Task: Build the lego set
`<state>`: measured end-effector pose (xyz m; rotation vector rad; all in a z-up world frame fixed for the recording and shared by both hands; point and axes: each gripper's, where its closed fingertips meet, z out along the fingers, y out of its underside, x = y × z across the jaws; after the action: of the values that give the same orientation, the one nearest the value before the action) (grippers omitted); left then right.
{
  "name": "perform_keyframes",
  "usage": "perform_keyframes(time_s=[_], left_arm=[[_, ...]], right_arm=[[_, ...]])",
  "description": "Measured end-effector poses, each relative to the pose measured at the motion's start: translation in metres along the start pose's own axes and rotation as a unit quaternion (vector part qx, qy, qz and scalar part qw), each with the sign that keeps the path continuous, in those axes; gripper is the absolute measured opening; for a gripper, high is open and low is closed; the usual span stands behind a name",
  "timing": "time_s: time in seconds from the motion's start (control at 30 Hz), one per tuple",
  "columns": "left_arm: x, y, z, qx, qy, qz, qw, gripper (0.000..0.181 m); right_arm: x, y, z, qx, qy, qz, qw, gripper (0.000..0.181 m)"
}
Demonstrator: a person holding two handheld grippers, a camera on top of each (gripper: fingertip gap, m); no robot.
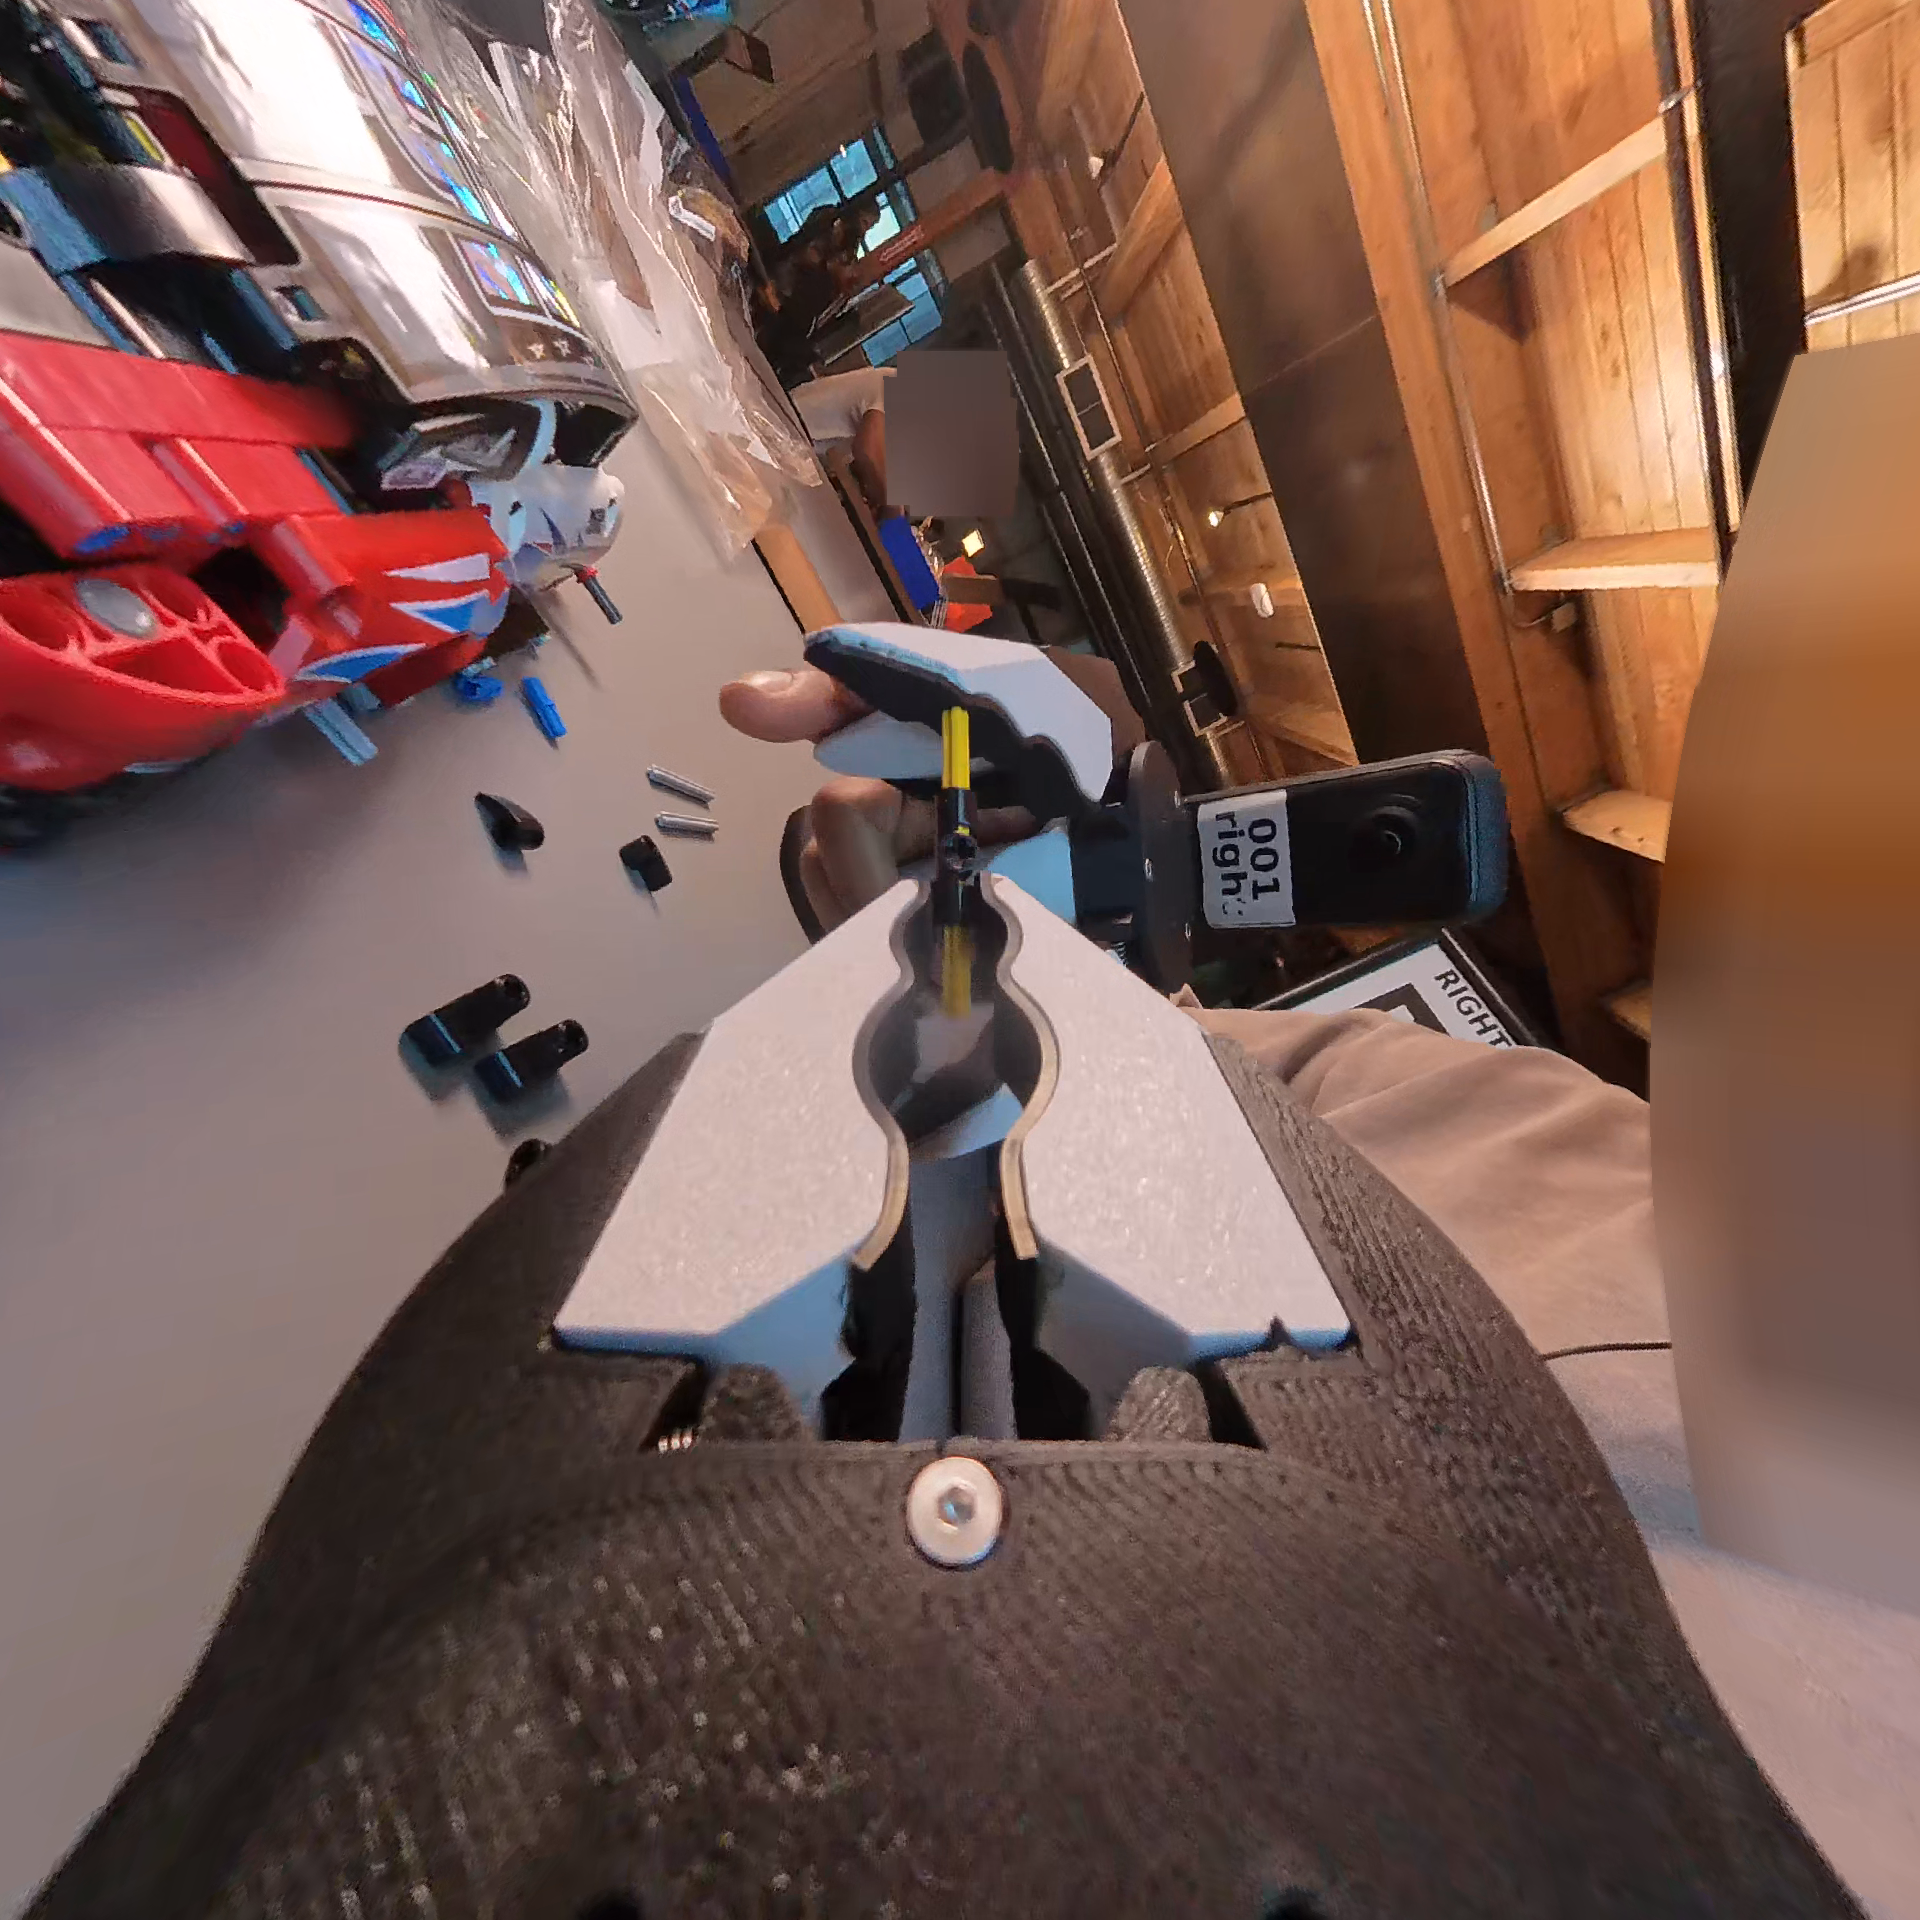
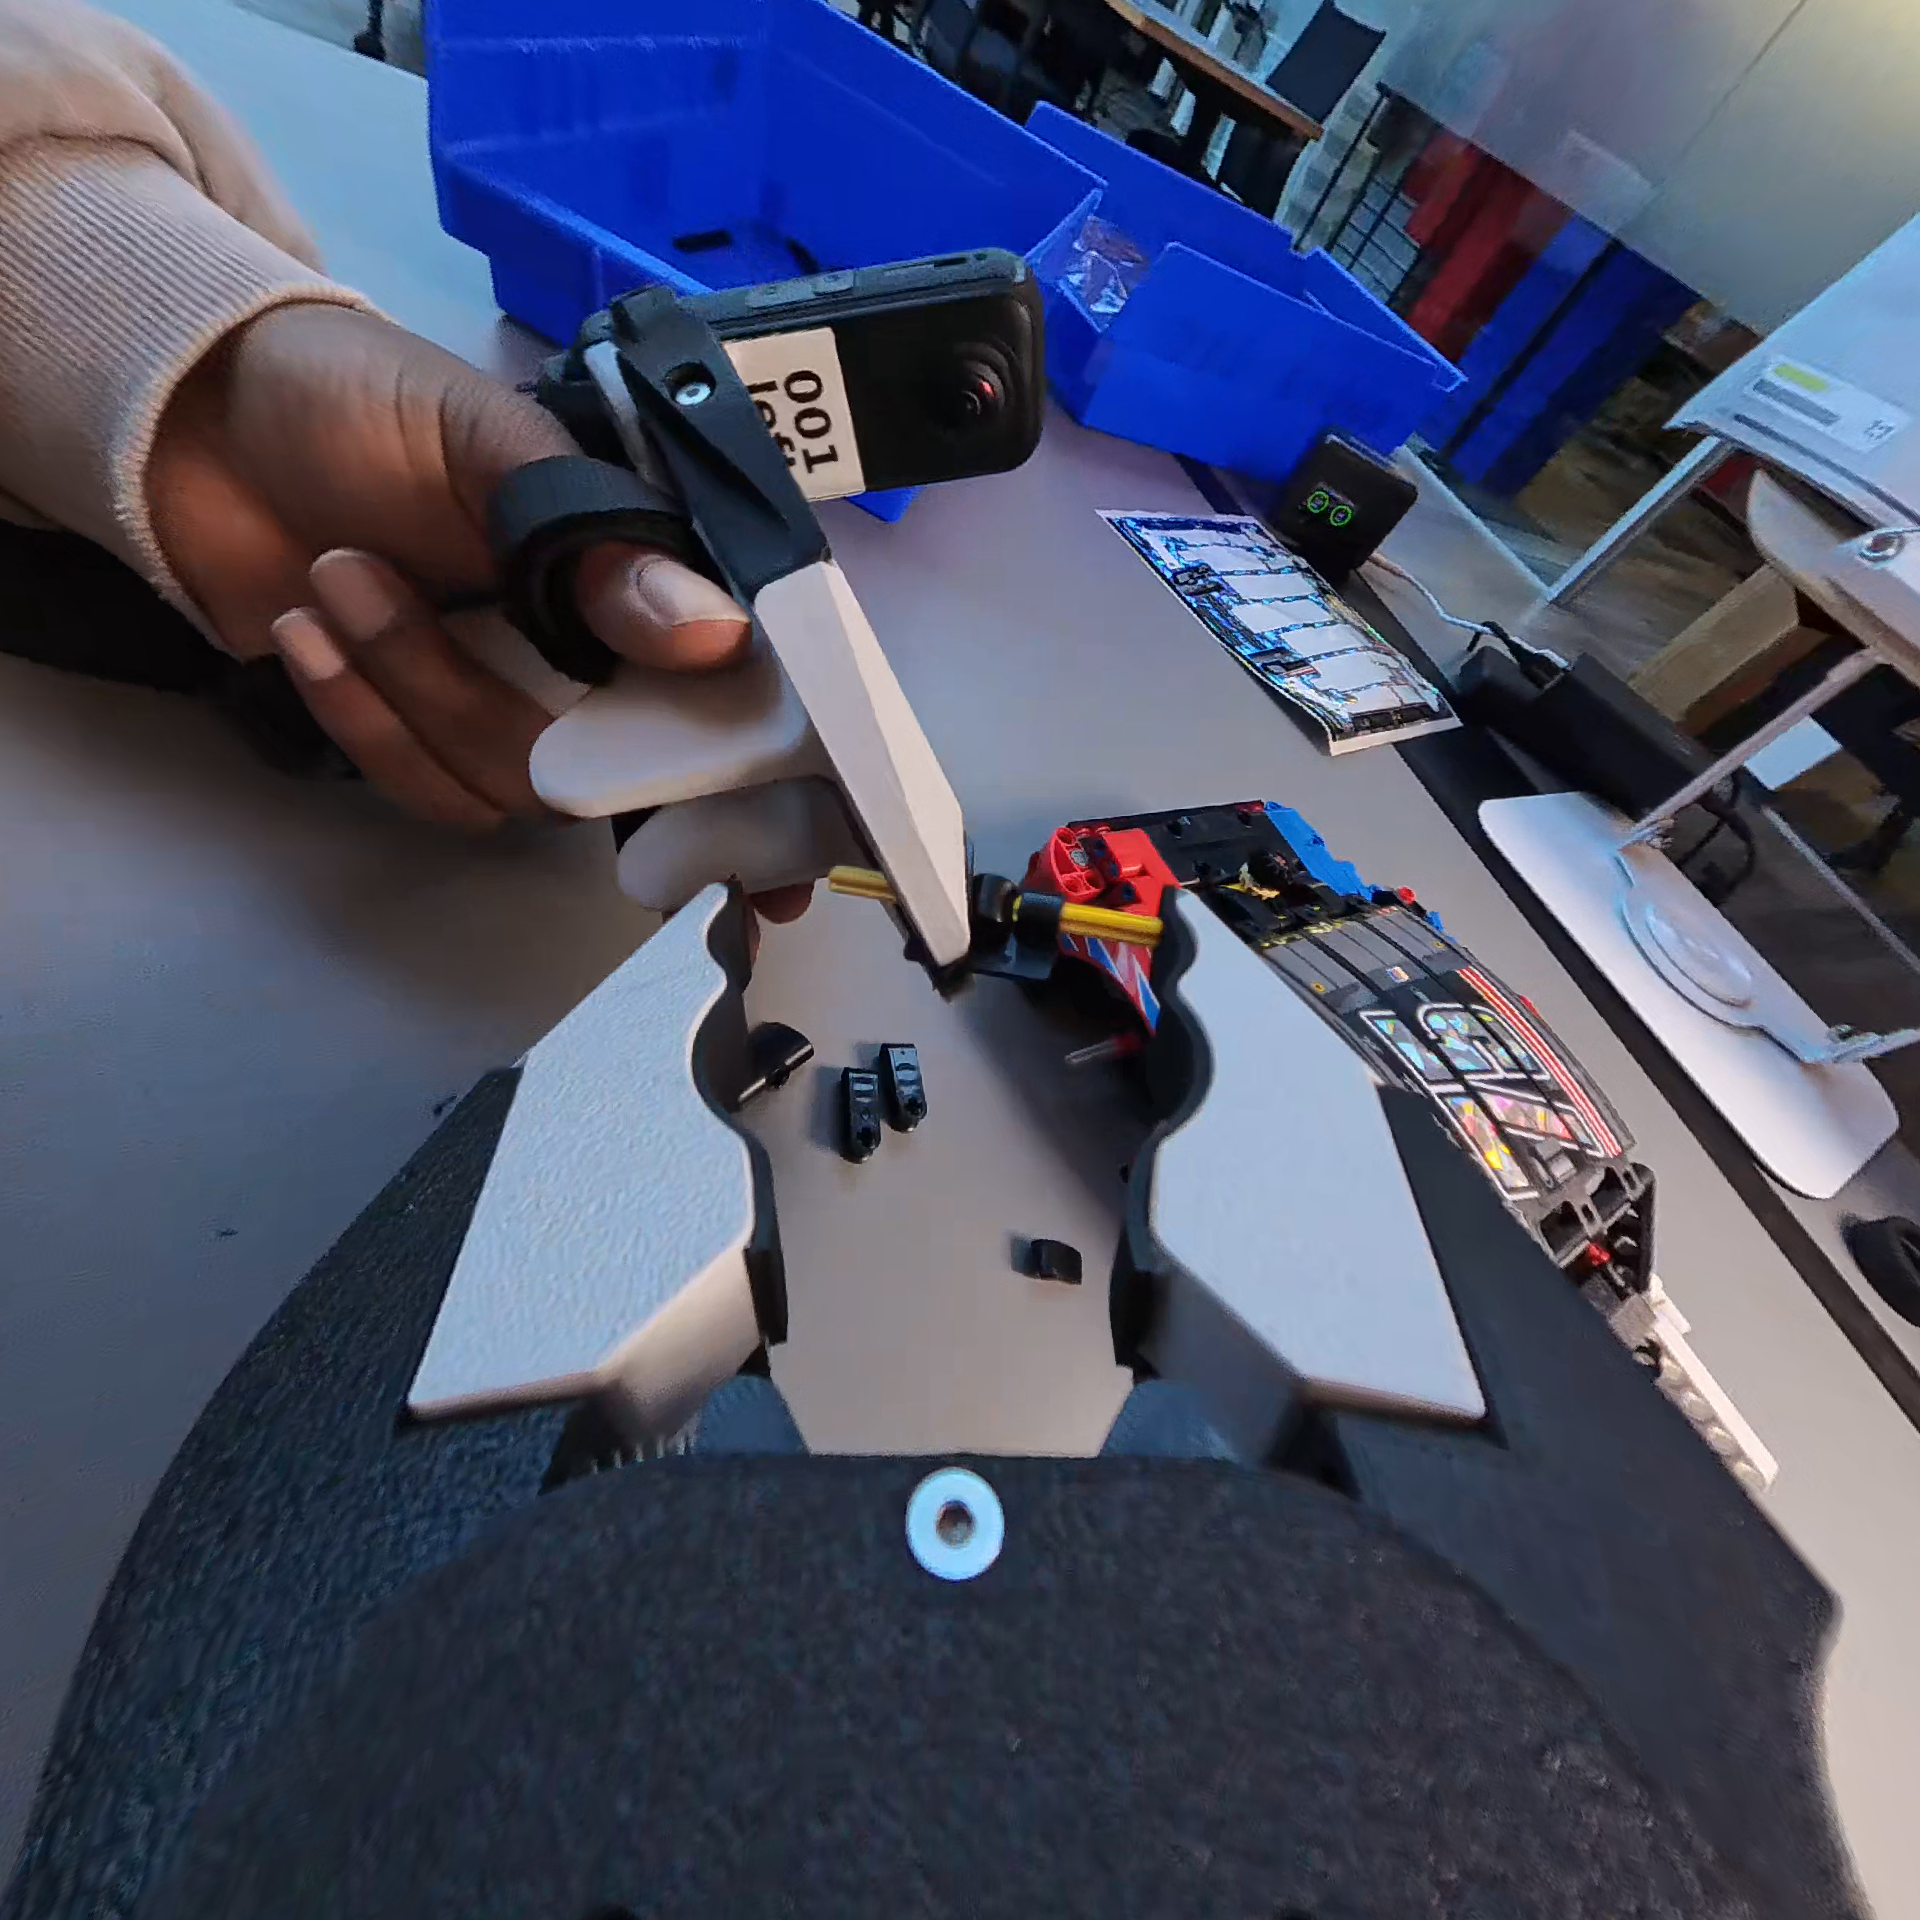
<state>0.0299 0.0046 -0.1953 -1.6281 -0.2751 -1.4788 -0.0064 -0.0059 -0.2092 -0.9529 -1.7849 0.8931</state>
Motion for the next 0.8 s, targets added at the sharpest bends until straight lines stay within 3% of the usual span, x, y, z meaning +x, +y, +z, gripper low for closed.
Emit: perform_keyframes(time_s=[0.23,0.6,0.77,0.8], left_arm=[[0.001,0.003,0.001,0.002,0.009,-0.016,1.0,0.004],[0.004,0.011,0.003,-0.019,0.02,-0.024,0.999,0.004],[0.002,0.01,0.003,-0.036,-0.004,0.039,0.999,0.004],[0.001,0.006,0.001,-0.035,-0.02,0.071,0.997,0.004]], right_arm=[[0.005,-0.006,-0.001,0.015,0.02,-0.016,1.0,0.061],[-0.003,-0.004,-0.005,0.015,-0.017,-0.018,1.0,0.059],[-0.004,-0.007,-0.007,0.033,-0.049,0.03,0.998,0.06],[-0.001,-0.01,-0.01,0.045,-0.061,0.06,0.995,0.072]])
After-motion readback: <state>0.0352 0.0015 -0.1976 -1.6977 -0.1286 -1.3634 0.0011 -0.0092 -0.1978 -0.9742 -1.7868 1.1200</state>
